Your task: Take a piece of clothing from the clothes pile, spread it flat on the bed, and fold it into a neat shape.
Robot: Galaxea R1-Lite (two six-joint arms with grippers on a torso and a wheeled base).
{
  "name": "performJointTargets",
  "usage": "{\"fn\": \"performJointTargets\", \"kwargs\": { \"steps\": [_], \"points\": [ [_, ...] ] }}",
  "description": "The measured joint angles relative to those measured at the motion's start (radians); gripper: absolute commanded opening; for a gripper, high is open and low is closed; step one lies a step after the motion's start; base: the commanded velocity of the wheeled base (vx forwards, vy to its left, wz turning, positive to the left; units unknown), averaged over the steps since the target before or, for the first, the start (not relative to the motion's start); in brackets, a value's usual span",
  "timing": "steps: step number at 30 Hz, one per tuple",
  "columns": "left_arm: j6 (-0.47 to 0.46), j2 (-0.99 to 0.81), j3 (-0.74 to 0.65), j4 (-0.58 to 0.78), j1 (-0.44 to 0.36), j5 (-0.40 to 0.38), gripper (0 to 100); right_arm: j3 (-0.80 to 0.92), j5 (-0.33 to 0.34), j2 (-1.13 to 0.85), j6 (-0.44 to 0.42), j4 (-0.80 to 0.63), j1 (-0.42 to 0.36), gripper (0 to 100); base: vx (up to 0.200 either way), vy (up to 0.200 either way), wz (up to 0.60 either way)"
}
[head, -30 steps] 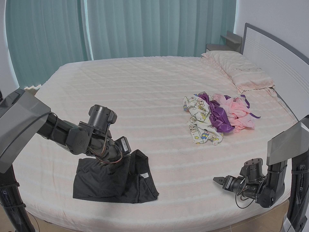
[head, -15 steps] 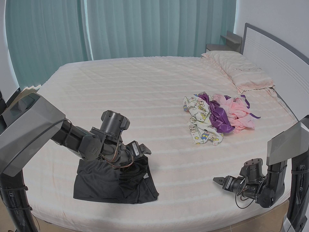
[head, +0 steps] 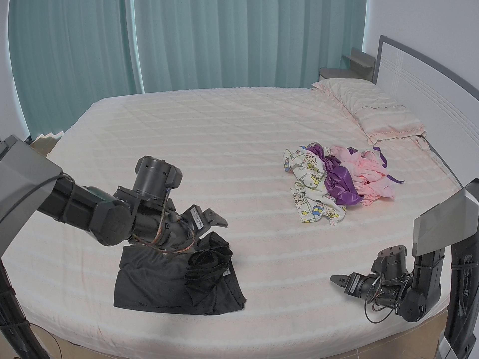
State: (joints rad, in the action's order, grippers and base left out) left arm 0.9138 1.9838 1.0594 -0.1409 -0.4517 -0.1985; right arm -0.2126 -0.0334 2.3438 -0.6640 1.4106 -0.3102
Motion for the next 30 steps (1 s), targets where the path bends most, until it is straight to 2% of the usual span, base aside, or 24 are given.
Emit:
{"fn": "performJointTargets", "kwargs": {
  "steps": [4,8,16,20,24,30],
  "points": [
    [0.003,-0.04,-0.092,-0.002,0.017,-0.012,100,-0.001,0.0,0.002,0.0,0.001,0.0,100,-0.2,0.0,0.0],
    [0.007,-0.076,-0.2,-0.028,0.031,-0.03,100,-0.001,0.0,0.005,0.0,0.001,0.0,100,0.0,0.0,0.0],
    [0.095,-0.12,-0.383,-0.204,0.05,-0.046,100,-0.001,0.0,0.008,0.0,0.002,-0.001,100,0.0,0.0,0.0],
    [0.142,-0.124,-0.421,-0.252,0.077,-0.059,100,0.001,0.0,0.01,0.0,0.021,-0.002,100,0.0,0.2,0.0],
    [0.176,-0.124,-0.434,-0.276,0.126,-0.134,100,0.005,0.0,0.016,0.001,0.046,-0.002,100,0.0,0.2,0.0],
    [0.182,-0.126,-0.444,-0.284,0.209,-0.197,100,0.007,0.0,0.021,0.001,0.053,-0.003,100,0.0,0.2,0.0]
  ]
}}
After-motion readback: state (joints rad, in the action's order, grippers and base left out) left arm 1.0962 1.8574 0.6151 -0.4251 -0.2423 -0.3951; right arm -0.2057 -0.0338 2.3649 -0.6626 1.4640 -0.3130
